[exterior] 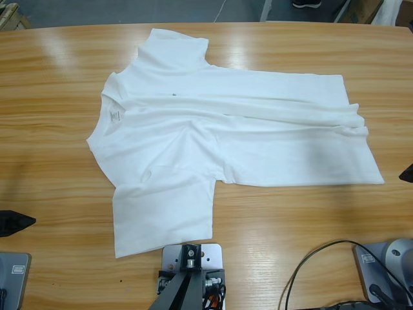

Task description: Fold clothes

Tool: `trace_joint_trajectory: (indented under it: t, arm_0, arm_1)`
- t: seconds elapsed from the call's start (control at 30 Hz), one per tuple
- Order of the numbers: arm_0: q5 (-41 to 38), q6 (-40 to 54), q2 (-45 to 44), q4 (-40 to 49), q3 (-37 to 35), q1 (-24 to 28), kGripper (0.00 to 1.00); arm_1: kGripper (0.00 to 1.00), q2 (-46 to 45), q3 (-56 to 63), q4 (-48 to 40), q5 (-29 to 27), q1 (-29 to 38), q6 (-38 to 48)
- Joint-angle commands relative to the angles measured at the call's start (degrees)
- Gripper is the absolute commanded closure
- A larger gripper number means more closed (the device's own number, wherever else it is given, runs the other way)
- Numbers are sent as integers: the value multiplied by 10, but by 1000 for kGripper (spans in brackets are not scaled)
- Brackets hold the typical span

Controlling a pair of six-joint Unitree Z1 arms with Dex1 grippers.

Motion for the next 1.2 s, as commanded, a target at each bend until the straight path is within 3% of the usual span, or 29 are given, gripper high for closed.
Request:
trace_joint_trajectory:
  t: [0.03,0.13,0.2,0.37,0.43,0.5,0.57,0.63,0.7,0.83,1.07,1.2]
  arm_0:
    - [28,-86,24,-25,49,-1,39]
    - [28,-105,47,-64,47,-37,41]
    - [28,-108,71,-91,37,-70,41]
    - [43,-131,160,-150,37,-132,40]
    - [54,-145,174,-160,46,-133,40]
    - [68,-148,177,-162,47,-133,38]
    - [73,-147,181,-163,48,-134,37]
    - [73,-141,185,-164,49,-134,36]
    - [73,-138,183,-164,51,-134,38]
    - [73,-138,190,-177,49,-136,40]
    - [72,-138,205,-181,40,-142,36]
    - [68,-160,232,-181,40,-146,41]
  arm_1:
    - [13,52,-3,18,38,-104,-13]
    - [15,60,-7,18,55,-117,-24]
    - [29,60,-9,18,100,-137,-36]
    - [141,96,-5,5,153,-226,-41]
    - [141,148,3,-2,207,-293,-28]
    - [62,191,23,-25,263,-340,4]
    - [3,196,72,-81,254,-343,82]
    - [0,155,169,-194,235,-343,208]
    - [0,67,205,-240,167,-343,264]
    - [0,38,239,-271,45,-343,310]
    - [0,139,273,-374,35,-343,372]
    - [0,150,273,-388,67,-343,375]
